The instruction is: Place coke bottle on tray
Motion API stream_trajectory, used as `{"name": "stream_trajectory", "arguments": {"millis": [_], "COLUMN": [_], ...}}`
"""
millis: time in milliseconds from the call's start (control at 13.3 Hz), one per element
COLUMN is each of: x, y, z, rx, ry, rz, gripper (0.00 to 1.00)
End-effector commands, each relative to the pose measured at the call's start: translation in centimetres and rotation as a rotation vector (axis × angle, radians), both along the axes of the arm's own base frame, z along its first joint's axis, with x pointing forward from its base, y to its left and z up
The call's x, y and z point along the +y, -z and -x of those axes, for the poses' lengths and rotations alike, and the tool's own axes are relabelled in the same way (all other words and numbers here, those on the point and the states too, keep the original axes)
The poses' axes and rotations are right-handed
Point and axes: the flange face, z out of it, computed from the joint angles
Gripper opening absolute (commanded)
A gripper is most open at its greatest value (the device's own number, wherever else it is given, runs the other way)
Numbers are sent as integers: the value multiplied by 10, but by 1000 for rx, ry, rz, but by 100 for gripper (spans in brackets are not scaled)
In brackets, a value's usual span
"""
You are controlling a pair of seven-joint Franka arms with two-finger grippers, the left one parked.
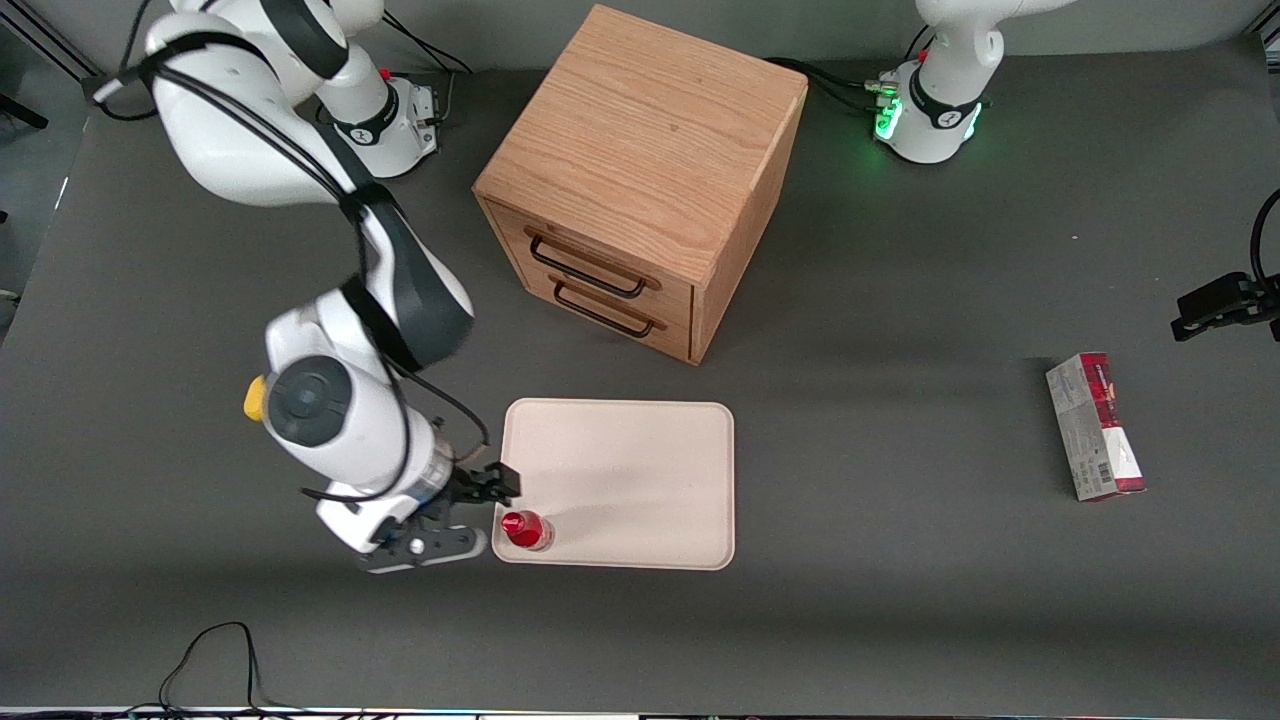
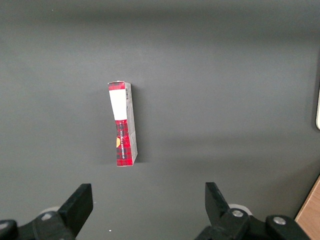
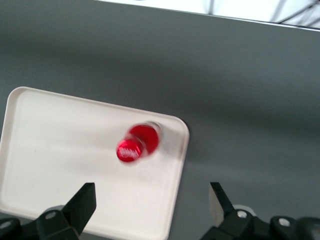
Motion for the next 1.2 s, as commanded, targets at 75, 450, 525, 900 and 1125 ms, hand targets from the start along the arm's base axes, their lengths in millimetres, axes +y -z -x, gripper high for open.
{"name": "stream_trajectory", "arguments": {"millis": [75, 450, 525, 900, 1125], "x": [-90, -215, -230, -244, -244], "y": [-70, -112, -112, -125, -132], "z": [60, 170, 191, 230, 217], "rx": [63, 92, 89, 93, 96], "ry": [152, 252, 239, 225, 227], "rz": [15, 15, 11, 2, 6], "gripper": [100, 100, 100, 100, 100]}}
